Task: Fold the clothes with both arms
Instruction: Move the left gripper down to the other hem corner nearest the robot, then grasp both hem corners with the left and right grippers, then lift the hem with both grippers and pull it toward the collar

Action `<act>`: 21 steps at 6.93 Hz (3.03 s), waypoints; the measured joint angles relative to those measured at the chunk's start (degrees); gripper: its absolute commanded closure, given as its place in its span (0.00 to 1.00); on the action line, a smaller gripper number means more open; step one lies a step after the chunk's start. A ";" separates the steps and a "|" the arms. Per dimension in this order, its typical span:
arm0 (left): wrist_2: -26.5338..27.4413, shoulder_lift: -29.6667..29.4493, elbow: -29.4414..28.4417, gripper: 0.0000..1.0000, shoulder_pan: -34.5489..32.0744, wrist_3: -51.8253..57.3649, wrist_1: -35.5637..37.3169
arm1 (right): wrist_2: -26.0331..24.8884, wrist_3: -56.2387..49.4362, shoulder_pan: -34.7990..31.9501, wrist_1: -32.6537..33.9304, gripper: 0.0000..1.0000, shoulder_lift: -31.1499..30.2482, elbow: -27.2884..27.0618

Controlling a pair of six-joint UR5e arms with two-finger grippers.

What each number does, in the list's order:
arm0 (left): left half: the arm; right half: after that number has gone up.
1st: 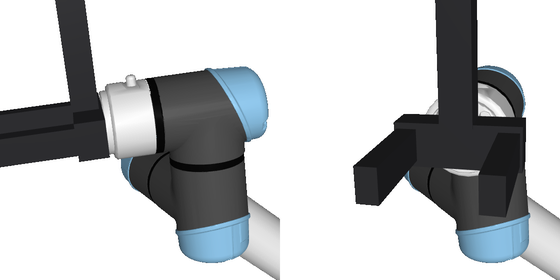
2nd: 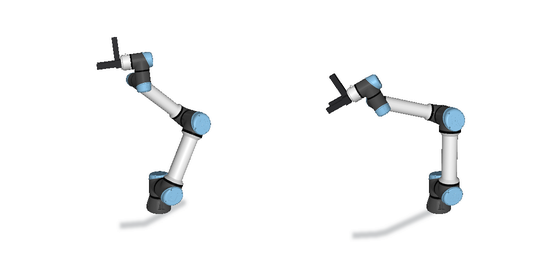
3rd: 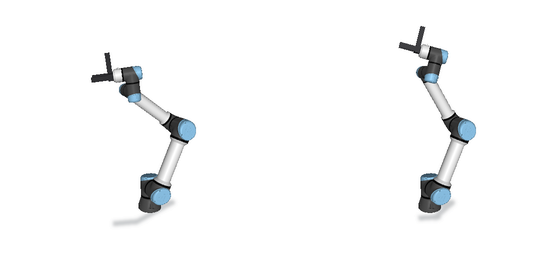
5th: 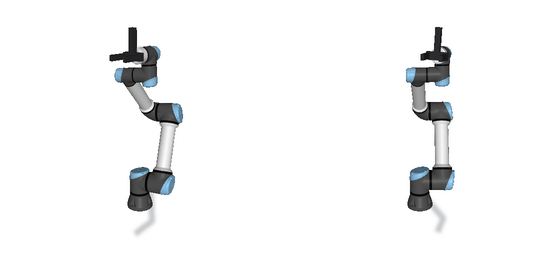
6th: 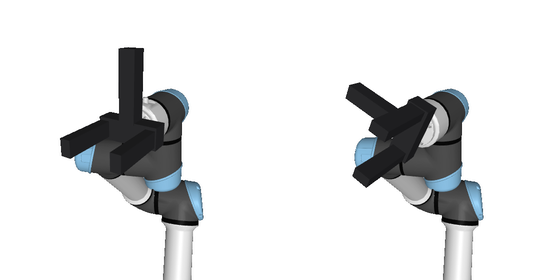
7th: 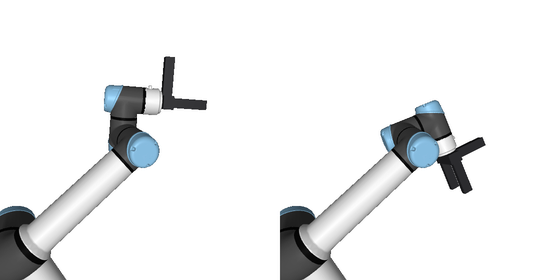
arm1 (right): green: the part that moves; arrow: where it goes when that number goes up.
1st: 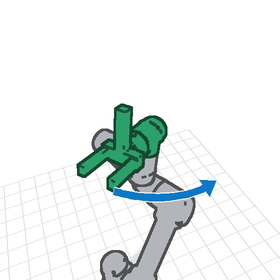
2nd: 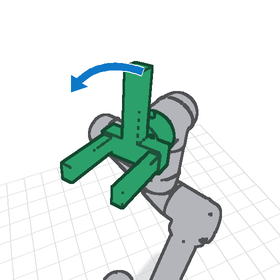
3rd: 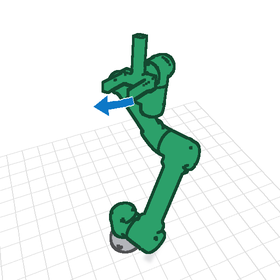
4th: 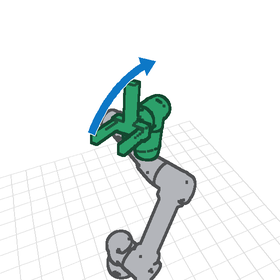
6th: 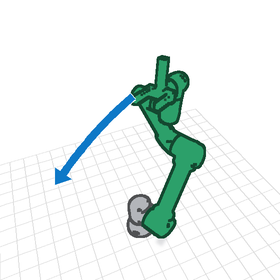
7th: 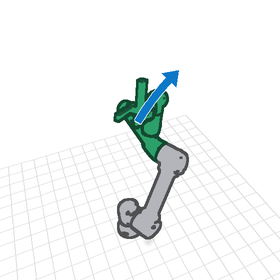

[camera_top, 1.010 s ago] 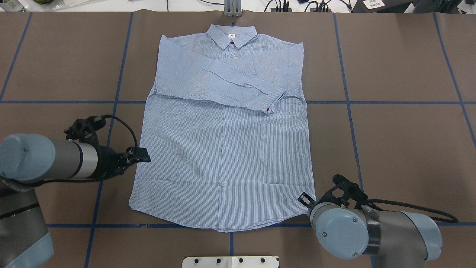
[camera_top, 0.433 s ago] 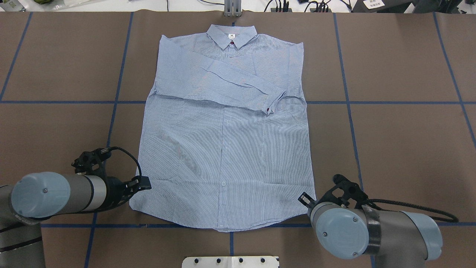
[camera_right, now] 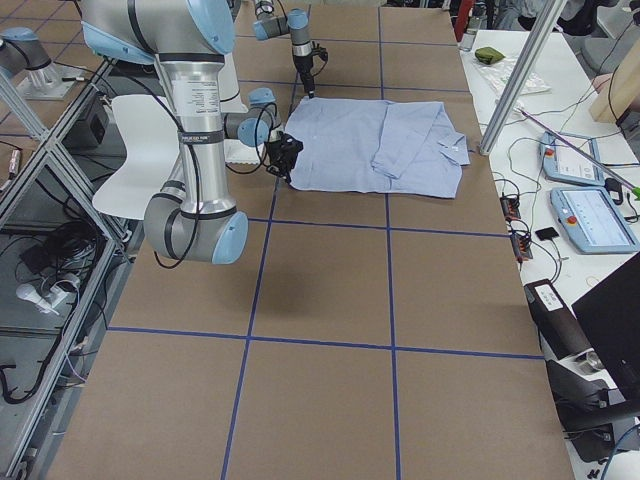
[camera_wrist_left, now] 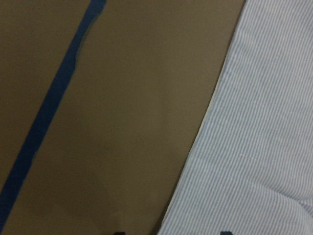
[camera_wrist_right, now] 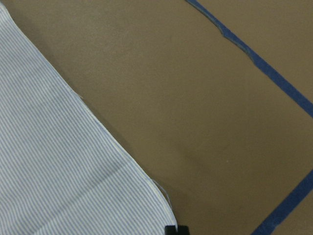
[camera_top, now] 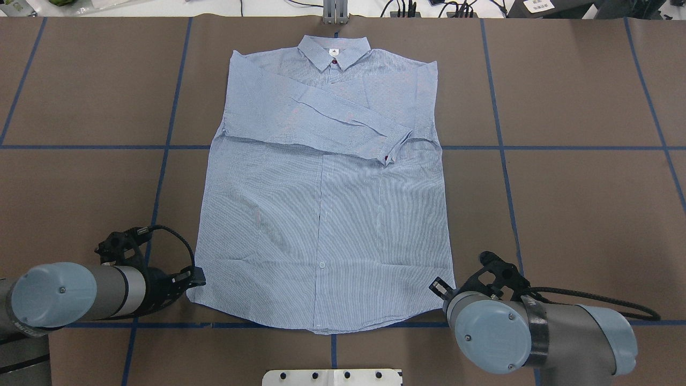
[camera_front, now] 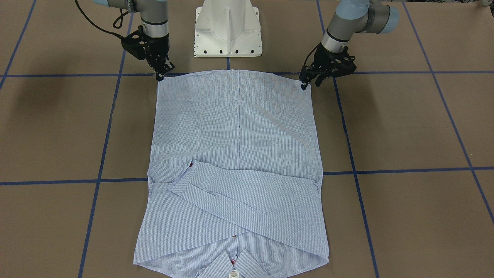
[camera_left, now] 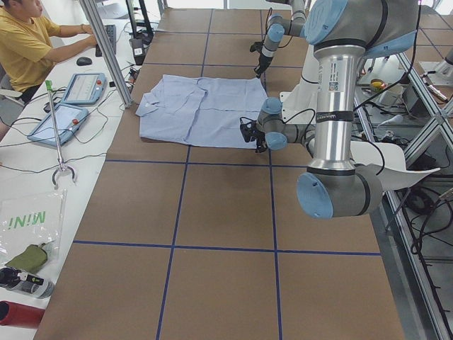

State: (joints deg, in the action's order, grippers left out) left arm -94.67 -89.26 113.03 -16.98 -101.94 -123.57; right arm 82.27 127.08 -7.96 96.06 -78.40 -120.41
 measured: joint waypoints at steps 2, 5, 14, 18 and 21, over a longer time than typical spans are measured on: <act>-0.07 0.04 0.00 0.48 0.20 -0.13 0.00 | 0.00 0.01 -0.03 0.00 1.00 0.00 -0.06; -0.16 -0.03 0.00 0.56 0.33 -0.37 0.00 | 0.00 0.01 -0.04 0.00 1.00 0.00 -0.17; -0.35 0.17 0.77 1.00 0.41 -0.56 0.22 | 0.00 -0.01 -0.16 0.00 1.00 0.16 -0.11; -0.71 0.63 4.16 1.00 0.37 -0.65 3.79 | 0.02 -0.01 -0.38 0.00 1.00 0.27 -0.32; -0.76 3.72 9.75 1.00 0.89 -1.09 4.53 | 1.14 0.00 -0.80 0.00 1.00 -0.93 -2.61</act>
State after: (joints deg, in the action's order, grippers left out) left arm -95.43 -85.54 122.78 -16.09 -103.03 -119.04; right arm 83.41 127.08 -8.76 96.07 -79.33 -123.02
